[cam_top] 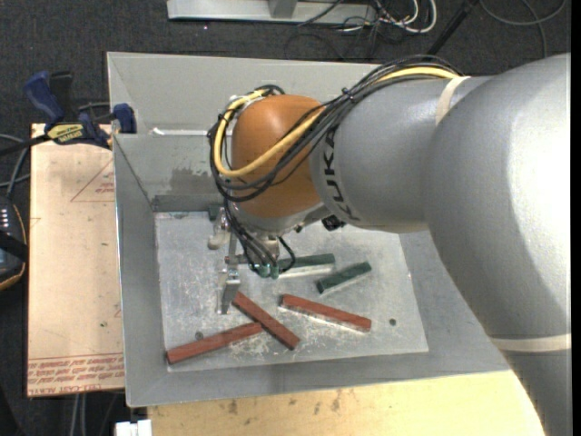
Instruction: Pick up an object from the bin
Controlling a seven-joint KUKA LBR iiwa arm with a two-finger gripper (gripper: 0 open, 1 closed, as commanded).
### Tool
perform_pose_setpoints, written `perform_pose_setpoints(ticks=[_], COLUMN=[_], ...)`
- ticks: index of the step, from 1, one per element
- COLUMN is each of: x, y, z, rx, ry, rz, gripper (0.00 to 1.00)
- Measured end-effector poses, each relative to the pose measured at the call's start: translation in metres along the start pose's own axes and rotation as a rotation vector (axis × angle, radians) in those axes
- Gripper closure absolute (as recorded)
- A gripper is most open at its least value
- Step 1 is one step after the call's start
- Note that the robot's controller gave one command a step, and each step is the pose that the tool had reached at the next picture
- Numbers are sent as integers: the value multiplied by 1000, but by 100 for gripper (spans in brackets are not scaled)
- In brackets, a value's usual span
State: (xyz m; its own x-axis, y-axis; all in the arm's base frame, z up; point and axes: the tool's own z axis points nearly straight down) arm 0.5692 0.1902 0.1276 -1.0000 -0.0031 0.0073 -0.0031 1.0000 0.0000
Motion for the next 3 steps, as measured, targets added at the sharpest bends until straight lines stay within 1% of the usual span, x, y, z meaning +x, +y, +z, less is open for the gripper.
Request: perform_pose_setpoints(ticks=[1, 2, 3], x=[-2, 7, 50], y=[-1, -11, -69], z=[-4, 5, 49], rx=[-1, -3, -6], ry=[-7, -12, -34], rz=[3, -51, -116], gripper=[0, 0, 100])
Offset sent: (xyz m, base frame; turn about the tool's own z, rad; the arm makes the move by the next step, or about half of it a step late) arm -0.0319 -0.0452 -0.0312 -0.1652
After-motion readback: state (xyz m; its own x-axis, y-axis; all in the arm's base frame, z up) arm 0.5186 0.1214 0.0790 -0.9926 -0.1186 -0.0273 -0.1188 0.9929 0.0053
